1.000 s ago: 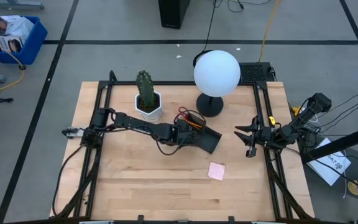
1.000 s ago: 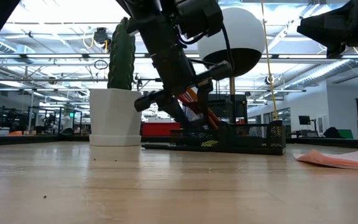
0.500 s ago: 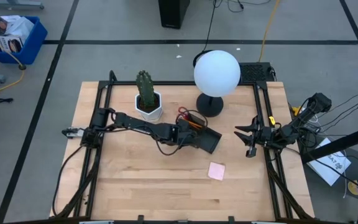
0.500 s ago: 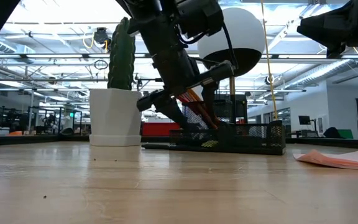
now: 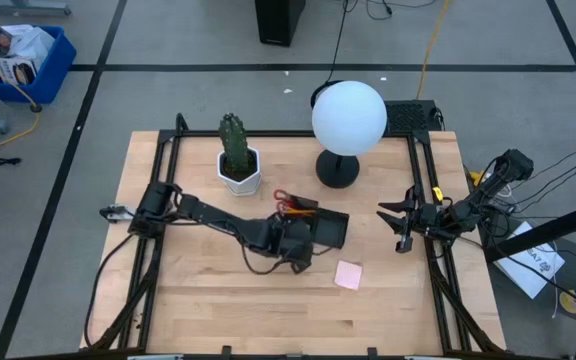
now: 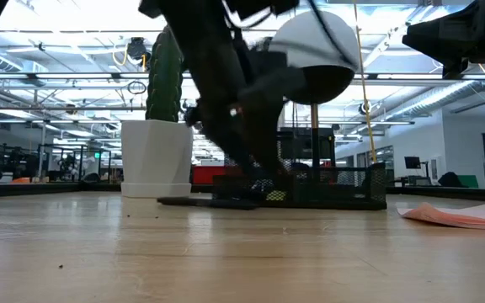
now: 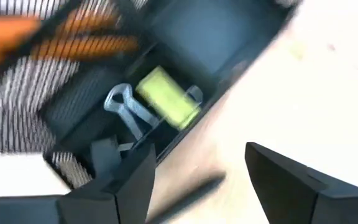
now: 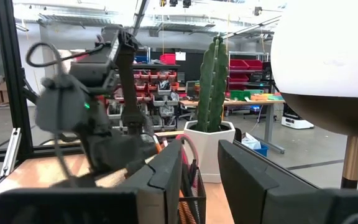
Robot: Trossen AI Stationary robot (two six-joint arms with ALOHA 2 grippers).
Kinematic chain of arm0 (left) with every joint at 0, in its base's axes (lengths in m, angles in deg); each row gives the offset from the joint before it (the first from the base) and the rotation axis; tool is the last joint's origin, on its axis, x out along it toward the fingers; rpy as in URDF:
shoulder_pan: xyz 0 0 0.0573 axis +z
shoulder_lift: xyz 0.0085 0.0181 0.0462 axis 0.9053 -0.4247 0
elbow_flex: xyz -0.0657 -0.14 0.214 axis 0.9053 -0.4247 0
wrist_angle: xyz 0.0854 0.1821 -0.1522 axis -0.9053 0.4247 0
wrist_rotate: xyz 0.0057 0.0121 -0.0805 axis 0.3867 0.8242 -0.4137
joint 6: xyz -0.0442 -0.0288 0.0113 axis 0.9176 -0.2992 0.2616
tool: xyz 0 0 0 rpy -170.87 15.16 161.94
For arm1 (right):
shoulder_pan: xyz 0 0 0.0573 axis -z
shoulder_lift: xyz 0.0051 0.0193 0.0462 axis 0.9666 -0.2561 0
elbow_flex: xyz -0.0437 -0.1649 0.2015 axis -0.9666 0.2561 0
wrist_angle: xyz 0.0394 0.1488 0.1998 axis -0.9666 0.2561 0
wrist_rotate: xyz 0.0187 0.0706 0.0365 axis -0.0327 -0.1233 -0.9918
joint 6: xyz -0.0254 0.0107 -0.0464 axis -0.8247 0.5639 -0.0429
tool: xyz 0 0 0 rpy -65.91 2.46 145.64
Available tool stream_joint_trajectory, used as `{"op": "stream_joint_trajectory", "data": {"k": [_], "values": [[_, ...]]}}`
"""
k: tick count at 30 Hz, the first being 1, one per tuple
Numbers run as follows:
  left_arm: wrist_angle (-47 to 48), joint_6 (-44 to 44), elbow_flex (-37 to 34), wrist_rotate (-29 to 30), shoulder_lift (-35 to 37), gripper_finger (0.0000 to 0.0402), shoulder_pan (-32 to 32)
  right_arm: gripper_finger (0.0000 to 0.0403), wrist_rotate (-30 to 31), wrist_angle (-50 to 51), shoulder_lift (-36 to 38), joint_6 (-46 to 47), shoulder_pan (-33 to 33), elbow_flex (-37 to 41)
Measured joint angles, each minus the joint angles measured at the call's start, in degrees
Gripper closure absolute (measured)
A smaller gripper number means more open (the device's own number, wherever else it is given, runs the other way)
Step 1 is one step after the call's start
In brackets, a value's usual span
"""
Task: Pick and place office supplies into organizer
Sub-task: Put the black pen into the black desk organizer
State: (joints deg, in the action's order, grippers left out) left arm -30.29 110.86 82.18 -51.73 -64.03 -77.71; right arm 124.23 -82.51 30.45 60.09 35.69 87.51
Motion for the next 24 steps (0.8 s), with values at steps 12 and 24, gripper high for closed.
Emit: {"op": "stream_joint_trajectory", "data": {"k": [12,24], "values": [[4.06,-10.57,0.11,4.90,6.04,0.0147,-3.03,0.0303,-0.01,0.00,0.01,-0.01,0.00,0.00],[19.37,-19.82,0.01,-3.17,7.25,0.0146,-5.56,0.0303,-0.01,-0.02,-0.01,0.00,-0.01,0.00]]}}
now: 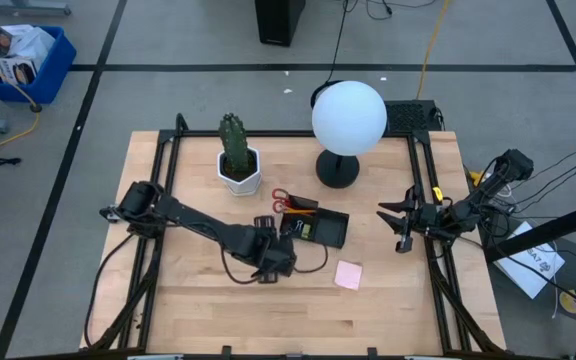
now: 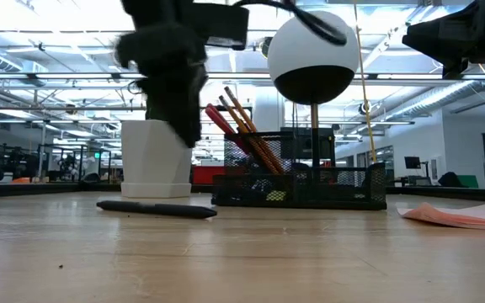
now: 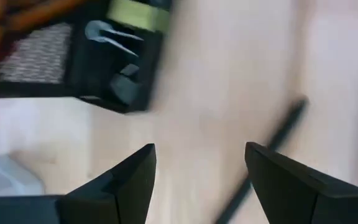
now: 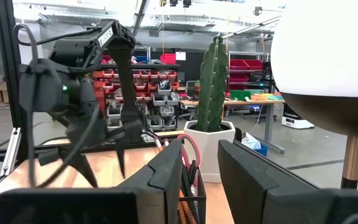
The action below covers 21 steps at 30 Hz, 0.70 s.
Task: Pick and place office supplies into organizer
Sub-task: Put the black pen into the black desk organizer
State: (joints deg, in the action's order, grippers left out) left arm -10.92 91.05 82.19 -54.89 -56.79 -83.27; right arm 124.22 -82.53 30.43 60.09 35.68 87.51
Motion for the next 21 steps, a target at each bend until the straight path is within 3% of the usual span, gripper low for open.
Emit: {"op": "stream_joint_trajectory", "data": {"k": [10,21], "values": [[0.62,-3.07,-1.65,-14.32,0.39,0.0147,-0.16,0.0303,0.00,-0.01,0.02,-0.01,0.00,0.00],[-3.12,0.34,-5.21,-13.87,0.76,0.0147,-4.29,0.0303,0.00,-0.01,0.00,-0.01,-0.01,0.00]]}}
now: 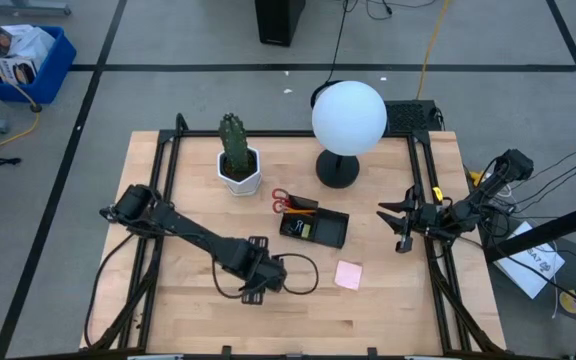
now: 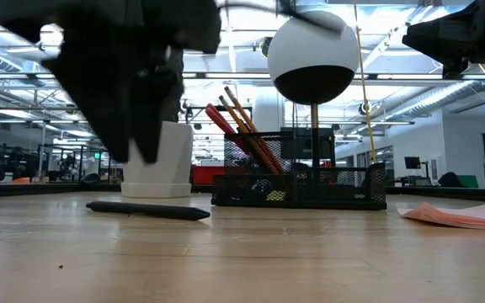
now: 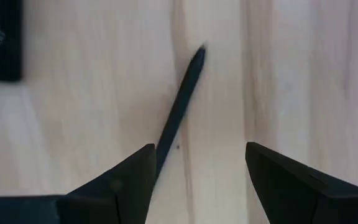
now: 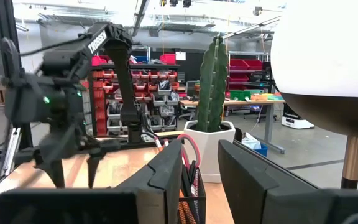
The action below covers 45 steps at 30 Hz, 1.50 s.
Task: Pick and place office supplies into organizer
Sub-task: Put the black pen into the black desk organizer
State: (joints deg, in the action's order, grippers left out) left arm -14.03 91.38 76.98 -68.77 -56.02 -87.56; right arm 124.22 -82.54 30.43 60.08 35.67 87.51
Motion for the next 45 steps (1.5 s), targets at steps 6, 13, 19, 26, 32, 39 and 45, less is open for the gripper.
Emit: {"op": "stream_joint_trajectory", "data": {"k": [6,13,19,26,32,39,45], "values": [[0.22,-1.42,-5.93,-2.50,0.06,0.0147,1.05,0.0303,0.00,0.01,0.00,0.00,0.00,-0.01],[-0.85,-3.85,-8.79,-3.02,0.42,0.0147,1.66,0.0303,0.00,0.02,0.00,0.01,0.01,-0.01],[-3.15,-5.03,-9.03,-3.22,0.28,0.0147,2.32,0.0303,0.00,0.00,0.02,0.00,0.02,-0.02],[-13.68,-3.12,-14.21,-5.65,0.81,0.0147,3.90,0.0303,0.01,0.01,0.00,0.01,0.01,-0.02],[-22.90,0.59,-18.71,-1.96,2.19,0.0147,3.28,0.0303,0.00,0.02,0.02,0.00,0.02,-0.02],[-41.64,5.08,-30.42,5.16,8.80,0.0147,0.65,0.0303,0.00,0.02,0.02,0.00,0.02,-0.02],[-65.66,4.82,-46.26,7.78,13.76,0.0147,-1.31,0.0303,0.00,0.02,0.02,0.01,0.00,-0.02]]}}
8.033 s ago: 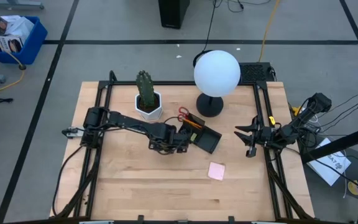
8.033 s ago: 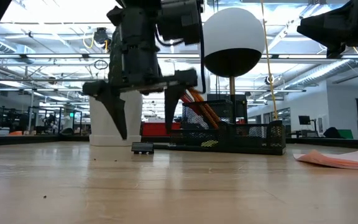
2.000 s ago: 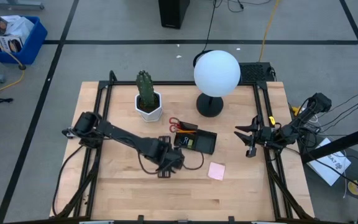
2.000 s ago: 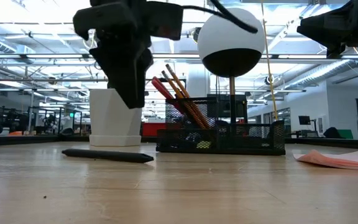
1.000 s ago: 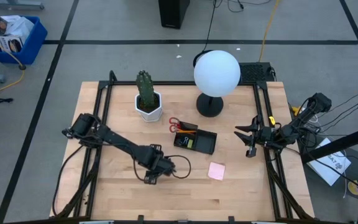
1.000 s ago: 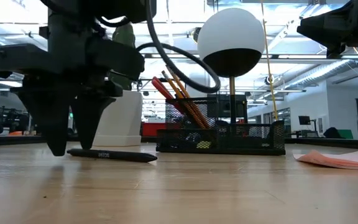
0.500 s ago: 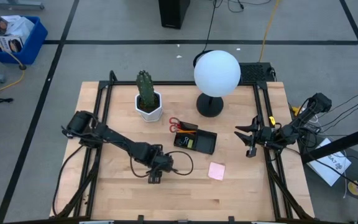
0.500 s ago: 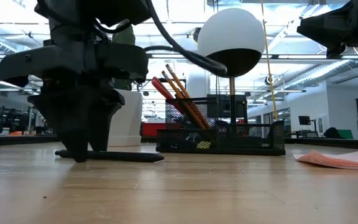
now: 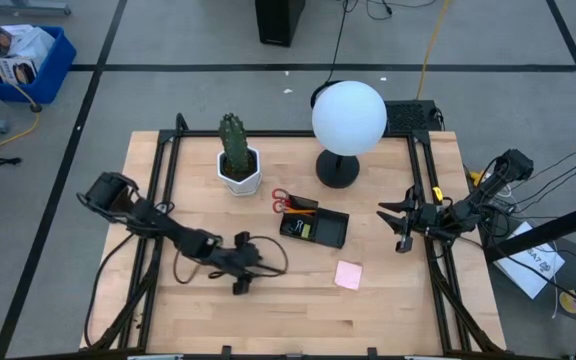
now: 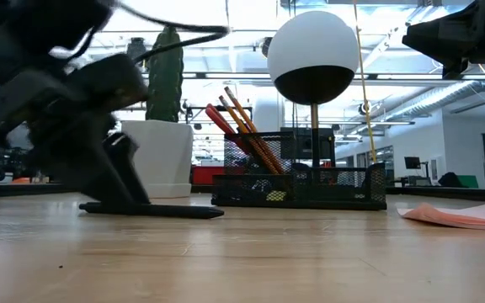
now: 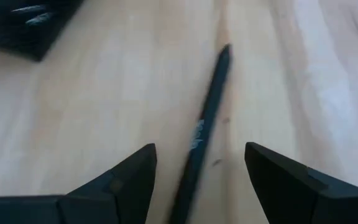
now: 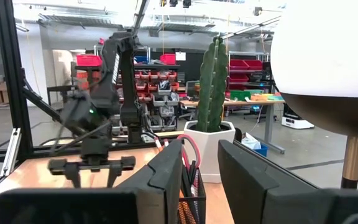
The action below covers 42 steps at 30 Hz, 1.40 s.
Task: Pick and place office supplies into organizer
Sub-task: Put the black pen into the black desk organizer
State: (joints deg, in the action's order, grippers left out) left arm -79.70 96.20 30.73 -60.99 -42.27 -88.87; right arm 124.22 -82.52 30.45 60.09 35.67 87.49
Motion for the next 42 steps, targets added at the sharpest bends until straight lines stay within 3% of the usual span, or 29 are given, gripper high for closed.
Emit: {"op": "stream_joint_trajectory", "data": {"k": [4,8,26,30,39,42], "values": [[-20.41,-3.06,-9.93,0.81,-0.55,0.0147,-0.16,0.0303,0.00,-0.02,0.02,0.01,0.02,0.02],[-33.98,-8.02,-15.68,0.79,-2.72,0.0147,-0.16,0.0303,0.00,0.03,0.02,0.00,0.00,0.01],[-49.70,-9.48,-14.72,3.16,-17.73,0.0154,0.19,0.0303,0.00,-0.02,-0.02,-0.01,0.02,0.00],[-49.75,-9.34,-14.72,3.76,-17.84,0.0202,0.19,0.0303,0.00,-0.02,0.00,-0.01,0.02,0.00],[-49.79,-9.71,-14.68,4.54,-17.89,0.0358,-0.20,0.0303,0.00,-0.01,0.00,-0.01,0.00,0.01],[-49.75,-8.38,-14.68,4.51,-17.89,0.0368,-0.18,0.0303,0.00,-0.01,0.00,-0.01,0.01,0.01]]}}
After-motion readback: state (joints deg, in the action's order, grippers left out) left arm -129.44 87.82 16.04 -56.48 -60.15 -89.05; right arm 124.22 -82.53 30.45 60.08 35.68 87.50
